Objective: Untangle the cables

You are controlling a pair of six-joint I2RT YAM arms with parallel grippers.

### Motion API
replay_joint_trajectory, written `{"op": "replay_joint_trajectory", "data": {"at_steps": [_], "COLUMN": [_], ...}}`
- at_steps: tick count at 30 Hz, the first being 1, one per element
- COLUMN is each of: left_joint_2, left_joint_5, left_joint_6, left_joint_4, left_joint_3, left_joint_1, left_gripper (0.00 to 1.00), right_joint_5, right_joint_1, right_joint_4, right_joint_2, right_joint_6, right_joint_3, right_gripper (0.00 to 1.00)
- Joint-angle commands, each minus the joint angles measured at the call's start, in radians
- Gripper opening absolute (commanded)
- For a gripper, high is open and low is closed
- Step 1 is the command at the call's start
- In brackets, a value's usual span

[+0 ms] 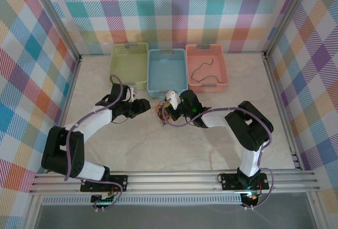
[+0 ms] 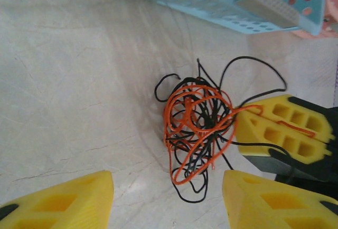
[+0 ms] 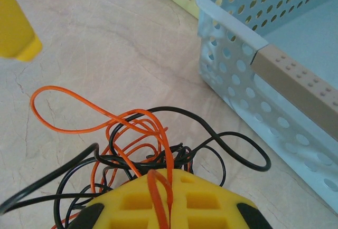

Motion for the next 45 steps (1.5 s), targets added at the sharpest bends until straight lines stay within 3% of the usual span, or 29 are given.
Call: {"op": "replay_joint_trajectory", "data": {"at_steps": [1, 8, 18, 28, 34, 45], "left_joint_2": [0.05, 0.168, 0.109, 0.042, 0.087, 0.124], "left_joint_5": [0.022, 0.057, 0.107, 0.116, 0.094, 0.078], "left_joint_6": [0.003, 0.023, 0.013, 0.02, 0.071, 0.084], "left_joint_4": [0.027, 0.077, 0.121, 0.133, 0.076, 0.031], "left_joint_3": [0.02, 0.069, 0.039, -0.003, 0.053, 0.072], "left_joint_1": [0.003, -0.003, -0.014, -0.03, -0.067, -0.074], "left_gripper": [0.57, 0.5, 0.45, 0.53, 0.55, 0.37], "right_joint_5": [-0.029, -0.029, -0.034, -0.036, -0.038, -0.039], "right_joint_1": [0.003, 0.002, 0.002, 0.003, 0.003, 0.003], "right_joint_4": [-0.011, -0.022, -0.031, -0.035, -0.037, -0.038], "right_joint_2": [-0.018, -0.017, -0.014, -0.011, -0.011, -0.011], "right_joint_6": [0.006, 0.004, 0.004, 0.004, 0.006, 0.006], "right_joint_3": [0.022, 0.026, 0.032, 0.036, 0.037, 0.037], "right_gripper": [0.01, 0.01, 0.01, 0.01, 0.01, 0.01]}}
